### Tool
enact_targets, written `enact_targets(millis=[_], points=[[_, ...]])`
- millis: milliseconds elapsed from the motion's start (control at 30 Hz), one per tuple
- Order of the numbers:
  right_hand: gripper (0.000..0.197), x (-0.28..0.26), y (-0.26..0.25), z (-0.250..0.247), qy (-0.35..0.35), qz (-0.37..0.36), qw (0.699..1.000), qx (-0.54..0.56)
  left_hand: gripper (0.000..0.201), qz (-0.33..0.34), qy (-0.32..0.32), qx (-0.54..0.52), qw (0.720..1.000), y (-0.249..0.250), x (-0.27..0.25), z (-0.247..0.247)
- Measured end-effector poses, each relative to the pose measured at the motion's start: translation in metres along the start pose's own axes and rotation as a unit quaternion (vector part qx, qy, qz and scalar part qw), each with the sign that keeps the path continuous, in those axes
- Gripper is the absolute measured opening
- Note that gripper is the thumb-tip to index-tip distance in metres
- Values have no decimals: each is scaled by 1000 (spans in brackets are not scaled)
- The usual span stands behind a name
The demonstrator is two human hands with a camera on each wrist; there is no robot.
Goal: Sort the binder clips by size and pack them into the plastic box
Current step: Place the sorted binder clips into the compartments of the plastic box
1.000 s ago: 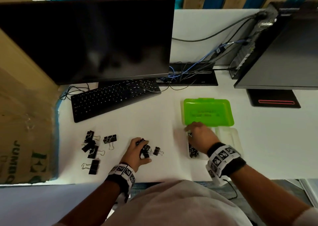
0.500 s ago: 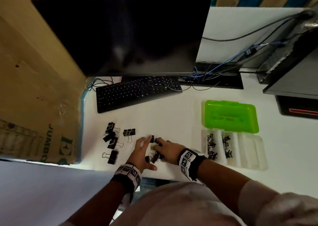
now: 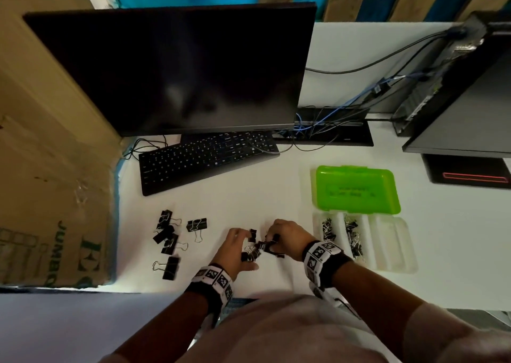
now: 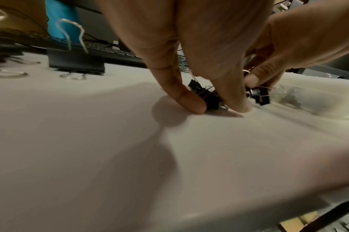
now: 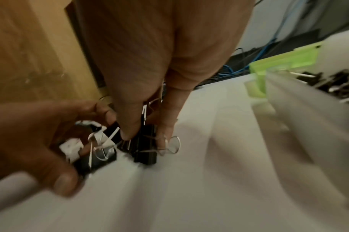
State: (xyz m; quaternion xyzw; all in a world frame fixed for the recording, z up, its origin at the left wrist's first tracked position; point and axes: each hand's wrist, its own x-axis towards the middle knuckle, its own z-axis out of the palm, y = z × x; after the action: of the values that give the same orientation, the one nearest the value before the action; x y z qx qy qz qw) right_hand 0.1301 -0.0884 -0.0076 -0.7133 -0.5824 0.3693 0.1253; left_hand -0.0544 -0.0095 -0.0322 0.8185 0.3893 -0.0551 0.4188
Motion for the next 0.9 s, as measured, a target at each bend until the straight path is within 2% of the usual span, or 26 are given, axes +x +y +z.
enact_targets(millis=[133, 233, 300, 433, 567, 667, 733, 833, 900], points=[[21, -7, 4, -11, 45, 32, 998, 41, 121, 10, -35, 3, 999, 16, 11, 10], [20, -17, 3, -19, 48, 36, 997, 50, 126, 18, -61, 54, 997, 27, 21, 18], [19, -24, 2, -25, 41, 34, 998, 40, 116, 20, -61, 89, 994, 33, 29, 22], [19, -37, 5, -40, 54, 25, 998, 31, 67, 29, -56, 140, 988, 37, 39, 30], [16, -58, 14, -62, 147, 35, 981, 125, 43, 80, -24, 129, 988, 40, 40, 30], [14, -86, 33, -83, 242, 100, 937, 232, 31, 86, -6, 99, 991, 41, 44, 28], [14, -108, 50, -95, 287, 157, 882, 340, 27, 80, -3, 77, 994, 45, 47, 26], [10, -139, 76, -101, 324, 205, 784, 488, 49, 64, 0, 42, 997, 50, 57, 27], [9, -154, 90, -96, 318, 231, 751, 530, 48, 53, 5, 30, 998, 49, 66, 29]])
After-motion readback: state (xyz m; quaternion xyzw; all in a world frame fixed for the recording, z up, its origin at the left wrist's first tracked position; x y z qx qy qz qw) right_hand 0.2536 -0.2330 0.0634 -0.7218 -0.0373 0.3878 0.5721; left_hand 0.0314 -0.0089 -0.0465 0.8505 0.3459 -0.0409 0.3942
